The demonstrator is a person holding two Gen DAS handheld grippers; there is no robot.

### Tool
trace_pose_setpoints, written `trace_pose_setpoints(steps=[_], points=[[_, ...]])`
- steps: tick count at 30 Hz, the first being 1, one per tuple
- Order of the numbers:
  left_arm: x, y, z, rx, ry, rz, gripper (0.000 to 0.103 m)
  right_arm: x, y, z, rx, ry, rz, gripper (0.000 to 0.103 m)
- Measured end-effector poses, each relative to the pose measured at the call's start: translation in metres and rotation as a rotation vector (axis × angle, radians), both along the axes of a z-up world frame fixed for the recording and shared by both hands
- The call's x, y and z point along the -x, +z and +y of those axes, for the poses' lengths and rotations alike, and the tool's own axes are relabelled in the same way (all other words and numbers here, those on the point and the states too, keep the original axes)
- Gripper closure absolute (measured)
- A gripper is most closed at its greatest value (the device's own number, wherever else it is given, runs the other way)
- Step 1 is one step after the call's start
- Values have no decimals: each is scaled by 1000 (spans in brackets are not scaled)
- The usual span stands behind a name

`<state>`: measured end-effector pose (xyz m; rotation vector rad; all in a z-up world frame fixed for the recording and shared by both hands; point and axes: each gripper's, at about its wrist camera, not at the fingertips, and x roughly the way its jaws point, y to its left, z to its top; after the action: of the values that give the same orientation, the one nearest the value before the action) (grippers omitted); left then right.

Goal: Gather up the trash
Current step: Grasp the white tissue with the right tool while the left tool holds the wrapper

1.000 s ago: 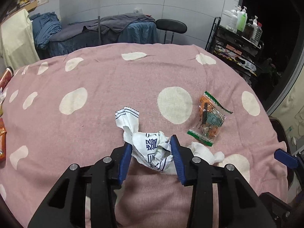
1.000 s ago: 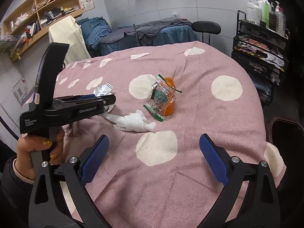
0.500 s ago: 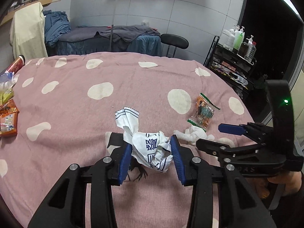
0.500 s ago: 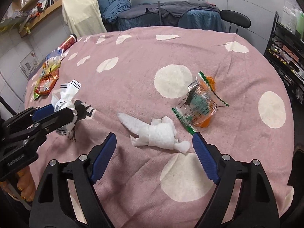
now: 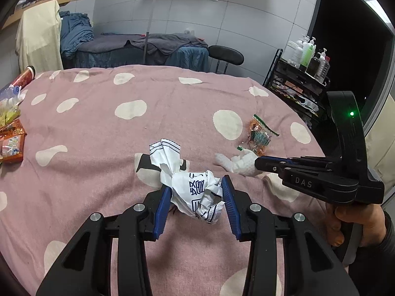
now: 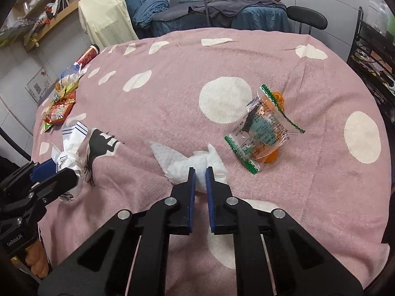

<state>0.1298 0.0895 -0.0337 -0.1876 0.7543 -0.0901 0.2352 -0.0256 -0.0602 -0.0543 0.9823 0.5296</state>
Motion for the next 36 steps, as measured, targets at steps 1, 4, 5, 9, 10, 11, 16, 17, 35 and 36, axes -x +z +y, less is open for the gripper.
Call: trace_pose_setpoints(steps=[1,4,5,9,10,11,16,17,35,36], points=[[1,0,0,1,-1,0,62,3,1,-1,-3,2,-10,96],[4,1,-2,9,1,-4,62,4,5,0,8,-3,-25,101],[5,1,-3,8,-3,-5,62,6,8,-1,11,-6,-40,101],[8,0,-4,-1,-3,-3,62,9,15,1,31,13,-69,101],[9,0,-4,2,-2,-3,62,8,15,2,36,17,-68,98],[10,0,-3,2,0,-4,62,5,13,4,48,20,-54,93],[15,1,-4,-14,1,-8,62,-4,6,13,77,26,-10,36],[15,1,-4,-14,1,-8,62,-7,4,16,85,33,4,36],[29,10,-17,-31,-29,-36,62,20,21,-13,-74,-18,-36,72],[29,11,-20,-31,-37,-42,62,26,25,-18,-94,-23,-42,72]])
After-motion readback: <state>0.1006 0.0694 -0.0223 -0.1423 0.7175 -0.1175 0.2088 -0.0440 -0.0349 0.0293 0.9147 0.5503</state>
